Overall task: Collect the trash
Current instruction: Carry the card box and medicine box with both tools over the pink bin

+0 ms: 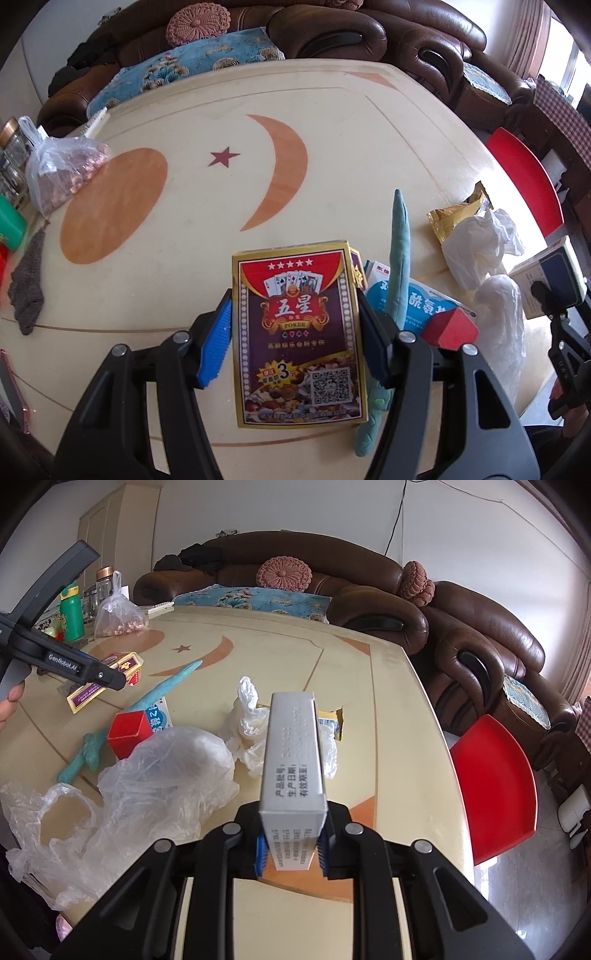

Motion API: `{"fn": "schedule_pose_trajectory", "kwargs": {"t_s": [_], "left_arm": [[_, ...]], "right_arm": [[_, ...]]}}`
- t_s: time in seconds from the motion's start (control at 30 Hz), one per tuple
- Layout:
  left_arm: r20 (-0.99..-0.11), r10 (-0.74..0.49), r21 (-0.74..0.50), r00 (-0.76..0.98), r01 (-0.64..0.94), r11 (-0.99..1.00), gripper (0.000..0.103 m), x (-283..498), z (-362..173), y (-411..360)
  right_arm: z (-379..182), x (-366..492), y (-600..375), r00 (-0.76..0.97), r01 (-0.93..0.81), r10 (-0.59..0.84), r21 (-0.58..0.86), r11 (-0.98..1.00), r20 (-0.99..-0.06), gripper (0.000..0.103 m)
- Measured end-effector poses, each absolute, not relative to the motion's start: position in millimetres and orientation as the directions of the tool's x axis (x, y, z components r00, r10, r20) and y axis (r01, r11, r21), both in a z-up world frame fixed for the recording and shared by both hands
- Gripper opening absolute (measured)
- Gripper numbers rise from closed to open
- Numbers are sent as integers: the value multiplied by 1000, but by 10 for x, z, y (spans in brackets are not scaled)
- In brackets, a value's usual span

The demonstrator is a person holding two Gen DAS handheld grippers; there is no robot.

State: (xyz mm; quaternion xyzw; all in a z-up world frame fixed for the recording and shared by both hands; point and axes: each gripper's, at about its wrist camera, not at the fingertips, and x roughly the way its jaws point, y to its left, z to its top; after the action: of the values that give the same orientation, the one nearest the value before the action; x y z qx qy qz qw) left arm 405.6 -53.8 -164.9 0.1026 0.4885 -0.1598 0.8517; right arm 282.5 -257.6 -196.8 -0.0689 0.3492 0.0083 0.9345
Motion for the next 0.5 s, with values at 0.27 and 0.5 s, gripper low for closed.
{"fn": "schedule_pose_trajectory", "kwargs": {"t_s": [0.27, 0.5], "left_arm": [[-844, -193, 19, 500, 388, 922, 61, 3815, -1394, -496], [-827, -196, 30, 528, 390, 921, 61, 3530, -1151, -359]], "right_arm": [[-1770, 2705, -2549, 761, -31, -53, -118, 993, -647, 20], [-1509, 2510, -2432, 782, -32, -39, -102, 994, -622, 20]]}}
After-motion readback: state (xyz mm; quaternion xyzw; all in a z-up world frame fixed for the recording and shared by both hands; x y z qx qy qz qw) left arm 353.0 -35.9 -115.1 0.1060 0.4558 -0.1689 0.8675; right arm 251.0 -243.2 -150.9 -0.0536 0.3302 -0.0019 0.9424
